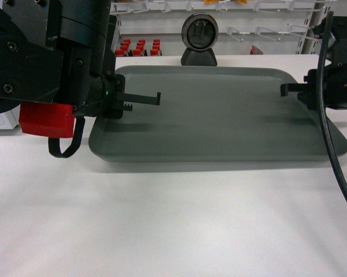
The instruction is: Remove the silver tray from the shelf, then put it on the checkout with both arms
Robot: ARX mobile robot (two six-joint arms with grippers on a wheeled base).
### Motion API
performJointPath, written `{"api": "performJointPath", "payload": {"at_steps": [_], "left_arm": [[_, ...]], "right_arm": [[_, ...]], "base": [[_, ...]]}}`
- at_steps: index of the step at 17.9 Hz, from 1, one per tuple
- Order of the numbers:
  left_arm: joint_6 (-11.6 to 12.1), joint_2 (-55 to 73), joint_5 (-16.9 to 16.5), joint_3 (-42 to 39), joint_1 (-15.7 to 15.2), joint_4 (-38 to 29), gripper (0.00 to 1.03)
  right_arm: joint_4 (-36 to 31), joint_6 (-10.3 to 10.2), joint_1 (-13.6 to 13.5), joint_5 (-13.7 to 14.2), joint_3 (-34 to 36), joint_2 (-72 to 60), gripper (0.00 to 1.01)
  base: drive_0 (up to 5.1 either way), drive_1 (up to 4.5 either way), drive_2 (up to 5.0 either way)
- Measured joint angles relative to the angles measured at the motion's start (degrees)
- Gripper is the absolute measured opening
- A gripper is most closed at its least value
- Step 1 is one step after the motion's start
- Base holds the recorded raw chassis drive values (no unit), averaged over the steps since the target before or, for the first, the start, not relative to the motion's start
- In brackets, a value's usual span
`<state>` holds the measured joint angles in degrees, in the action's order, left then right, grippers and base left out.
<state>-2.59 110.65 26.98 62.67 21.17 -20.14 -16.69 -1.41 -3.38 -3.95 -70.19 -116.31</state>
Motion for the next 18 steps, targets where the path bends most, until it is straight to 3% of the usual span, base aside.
{"api": "performJointPath", "payload": {"at_steps": [6,7,10,14,16,17,18], "left_arm": [[-0.79,2.10,-0.35,1.70,0.00,3.17,0.03],[-0.28,2.49,-0.02,1.79,0.04,3.56,0.13],[0.02,2.56,0.26,2.27,0.07,2.19,0.46],[0.00,2.16,0.11,2.23,0.11,0.72,0.86],[-0.04,0.46,-1.16,1.31,0.39,-2.05,1.00],[-0.39,-1.31,-2.05,0.48,0.55,-3.37,0.97],[-0.61,-4.17,-3.28,-0.66,0.81,-5.88,0.98]], "right_arm": [[3.41,1.29,-0.07,0.63,-2.62,-2.56,0.03],[3.67,1.53,-0.42,0.72,-2.84,-2.71,0.03],[3.32,5.27,-0.68,2.69,-3.13,-2.91,0.30],[1.38,5.81,-0.68,2.36,-2.71,-2.78,0.70],[0.44,5.46,-0.68,2.12,-1.44,-1.49,0.90],[-0.31,5.18,-0.70,1.84,-0.48,0.02,0.99],[-2.14,4.26,-0.74,1.14,1.31,3.32,0.98]], "base": [[0.0,0.00,0.0],[0.0,0.00,0.0],[0.0,0.00,0.0],[0.0,0.00,0.0],[0.0,0.00,0.0],[0.0,0.00,0.0],[0.0,0.00,0.0]]}}
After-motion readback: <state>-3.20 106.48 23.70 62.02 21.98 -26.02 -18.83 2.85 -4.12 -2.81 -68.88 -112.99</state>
